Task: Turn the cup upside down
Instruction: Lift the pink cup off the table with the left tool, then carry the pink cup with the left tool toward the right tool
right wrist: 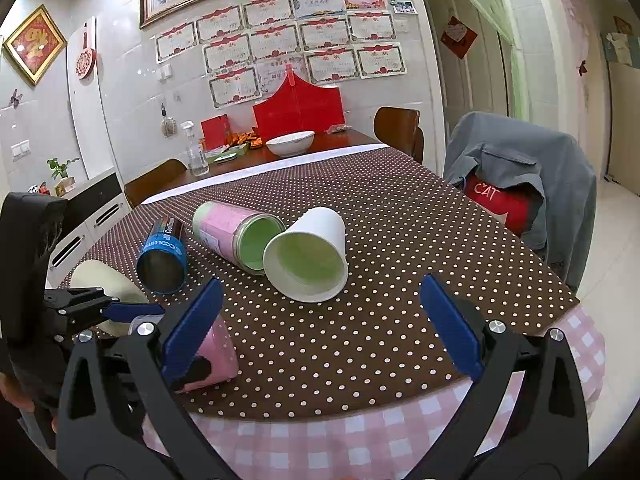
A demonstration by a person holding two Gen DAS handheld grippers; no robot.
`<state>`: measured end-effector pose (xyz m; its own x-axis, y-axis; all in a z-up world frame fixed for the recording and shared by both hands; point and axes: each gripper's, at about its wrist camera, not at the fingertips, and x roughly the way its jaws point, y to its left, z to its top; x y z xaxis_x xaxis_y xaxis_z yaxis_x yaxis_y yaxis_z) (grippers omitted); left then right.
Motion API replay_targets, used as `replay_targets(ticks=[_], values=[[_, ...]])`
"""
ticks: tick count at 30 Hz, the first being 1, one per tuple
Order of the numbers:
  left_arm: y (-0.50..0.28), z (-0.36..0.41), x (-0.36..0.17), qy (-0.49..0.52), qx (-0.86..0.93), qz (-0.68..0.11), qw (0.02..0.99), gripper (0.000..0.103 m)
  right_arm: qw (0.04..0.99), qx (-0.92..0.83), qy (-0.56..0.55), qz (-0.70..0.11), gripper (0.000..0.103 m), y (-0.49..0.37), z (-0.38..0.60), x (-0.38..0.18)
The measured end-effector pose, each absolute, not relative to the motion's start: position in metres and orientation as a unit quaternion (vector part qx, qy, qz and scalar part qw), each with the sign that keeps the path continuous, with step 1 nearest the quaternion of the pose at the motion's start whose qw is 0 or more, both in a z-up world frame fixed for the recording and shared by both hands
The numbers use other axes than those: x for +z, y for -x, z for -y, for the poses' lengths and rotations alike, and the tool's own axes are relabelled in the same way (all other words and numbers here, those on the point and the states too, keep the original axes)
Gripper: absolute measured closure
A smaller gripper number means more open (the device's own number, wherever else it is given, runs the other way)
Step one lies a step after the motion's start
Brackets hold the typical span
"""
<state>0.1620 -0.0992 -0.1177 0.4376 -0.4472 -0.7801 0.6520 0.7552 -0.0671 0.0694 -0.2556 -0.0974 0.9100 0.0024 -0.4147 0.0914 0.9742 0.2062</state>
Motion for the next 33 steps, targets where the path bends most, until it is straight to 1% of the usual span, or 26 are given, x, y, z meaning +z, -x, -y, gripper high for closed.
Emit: replay_targets(ticks=[7,8,15,22,24,33], values=[[-0.161,0.099,-0.127,-0.108,-0.314,-0.436,0.837,0.016,0.971,-0.022,-0.108,-0.212,0.006,-0.071,0.255,-0.097],[-0.161,0.098,-0.127,-0.101,-0.309,-0.436,0.839,0.019,0.971,-0.022,-0.108,-0.212,0.006,-0.072,0.255,-0.097],[-0.149,0.096,-0.127,-0.066,-0.226,-0.428,0.873,0.021,0.972,-0.02,-0.107,-0.21,0.006,-0.073,0.255,-0.097],[-0.148,0.087,-0.128,0.048,-0.125,-0.41,0.902,0.021,0.972,-0.019,-0.105,-0.207,0.006,-0.074,0.258,-0.098],[-0.147,0.089,-0.129,0.065,-0.112,-0.406,0.905,0.021,0.972,-0.02,-0.104,-0.208,0.006,-0.076,0.261,-0.098],[-0.152,0.098,-0.132,0.056,-0.164,-0.429,0.886,0.02,0.971,-0.017,-0.111,-0.211,0.006,-0.079,0.267,-0.099]])
